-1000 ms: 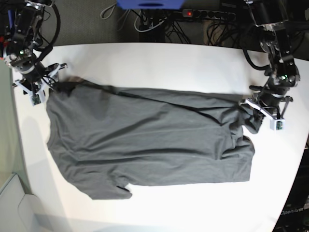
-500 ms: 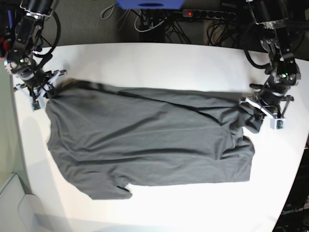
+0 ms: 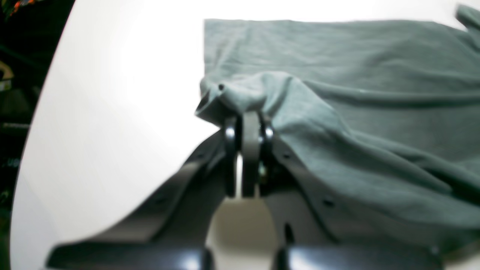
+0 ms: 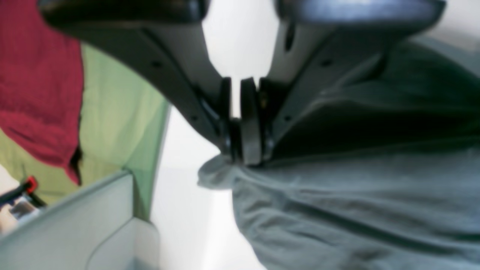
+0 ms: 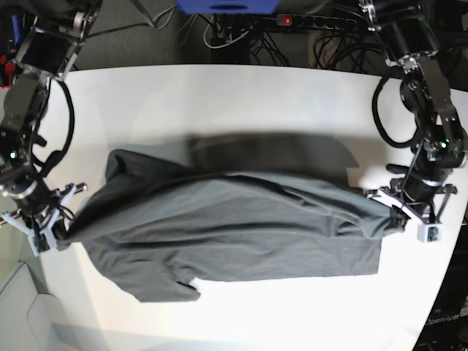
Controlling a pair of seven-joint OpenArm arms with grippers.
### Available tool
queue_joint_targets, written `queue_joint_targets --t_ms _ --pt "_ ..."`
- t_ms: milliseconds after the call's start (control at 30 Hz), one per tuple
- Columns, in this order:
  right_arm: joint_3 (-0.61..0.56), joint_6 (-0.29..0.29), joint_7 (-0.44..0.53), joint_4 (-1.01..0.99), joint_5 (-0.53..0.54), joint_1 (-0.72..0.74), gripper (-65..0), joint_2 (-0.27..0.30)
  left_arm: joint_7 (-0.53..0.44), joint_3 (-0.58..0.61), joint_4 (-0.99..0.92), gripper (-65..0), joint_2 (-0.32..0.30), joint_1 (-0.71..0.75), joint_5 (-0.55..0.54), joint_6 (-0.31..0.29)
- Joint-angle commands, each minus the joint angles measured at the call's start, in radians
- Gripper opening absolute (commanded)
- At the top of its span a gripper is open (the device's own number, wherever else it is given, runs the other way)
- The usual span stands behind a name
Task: Layout the t-shirt on the table in an organized manner, then fold the t-shirt properly
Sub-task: 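Grasp the shirt edge corners with both grippers and lift slightly, then pull the shirt edge away from the hem with both grippers and release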
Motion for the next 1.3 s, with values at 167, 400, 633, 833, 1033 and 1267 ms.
queue_joint_targets --t_ms 167,400,633,833,1033,1267 --pt "-0.200 -0.010 -0.021 -0.289 0.012 0.235 -64.9 0.016 -0.026 -0.003 -0.204 -64.6 -0.011 -0.097 -0.007 0.002" --pt "-0.384 -0.010 -0.023 -0.639 -0.012 0.419 -57.0 0.039 -0.065 -0.003 -0.263 -64.6 -0.021 -0.079 -0.007 -0.006" --pt "-0.393 -0.010 -0.084 -0.477 -0.029 0.322 -33.1 0.109 -0.077 -0.003 -0.264 -64.6 -0.021 -0.043 -0.007 -0.006" --pt "-0.252 -0.010 -0.193 -0.142 -0.035 0.081 -23.5 0.070 -0.102 -0.004 -0.257 -64.6 -0.021 -0.028 -0.007 -0.006" --pt "-0.172 -0.010 -0.204 -0.137 -0.035 -0.041 -23.0 -0.024 -0.120 -0.004 -0.257 -64.6 -0.021 -0.008 -0.007 -0.006" --pt "-0.175 -0.010 -0.210 -0.183 -0.035 -0.040 -23.1 -0.084 -0.120 -0.004 -0.257 -64.6 -0.017 -0.006 -0.007 -0.006"
